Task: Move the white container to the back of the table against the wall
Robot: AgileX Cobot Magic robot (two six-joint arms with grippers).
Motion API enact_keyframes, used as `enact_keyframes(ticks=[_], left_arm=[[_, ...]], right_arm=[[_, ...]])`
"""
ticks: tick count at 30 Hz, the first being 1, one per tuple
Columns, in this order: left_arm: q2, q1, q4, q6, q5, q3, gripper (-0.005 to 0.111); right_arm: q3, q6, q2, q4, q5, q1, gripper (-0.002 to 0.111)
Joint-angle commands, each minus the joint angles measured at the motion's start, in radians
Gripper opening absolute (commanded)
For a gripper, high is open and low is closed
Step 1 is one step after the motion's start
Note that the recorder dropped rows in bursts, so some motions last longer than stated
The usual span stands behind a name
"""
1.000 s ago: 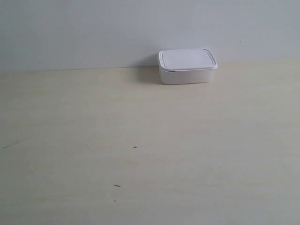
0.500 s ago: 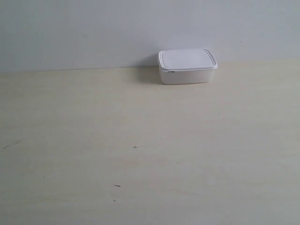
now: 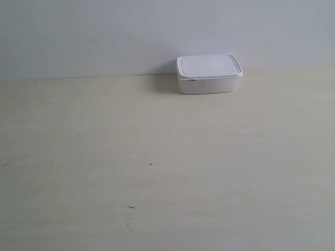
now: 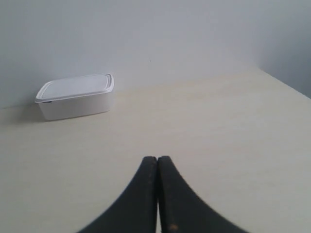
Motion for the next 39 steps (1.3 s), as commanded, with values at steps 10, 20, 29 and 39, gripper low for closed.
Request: enact_keyframes(ticks=[10, 20, 29, 39], left_arm=[[-0.005, -0.008, -0.009, 0.005, -0.006, 0.000, 0.000], [-0.005, -0.008, -0.009, 0.005, -0.006, 0.000, 0.000], [-0.005, -0.008, -0.009, 0.005, -0.006, 0.000, 0.000], [-0.005, -0.008, -0.009, 0.005, -0.006, 0.000, 0.000]], right_arm=[[0.004, 0.007, -0.005, -0.014, 0.043, -0.004, 0.000], [0.004, 0.007, -0.005, -0.014, 0.043, -0.004, 0.000], [0.004, 0.007, -0.005, -0.014, 0.043, -0.004, 0.000], [0.004, 0.007, -0.005, -0.014, 0.043, -0.004, 0.000]])
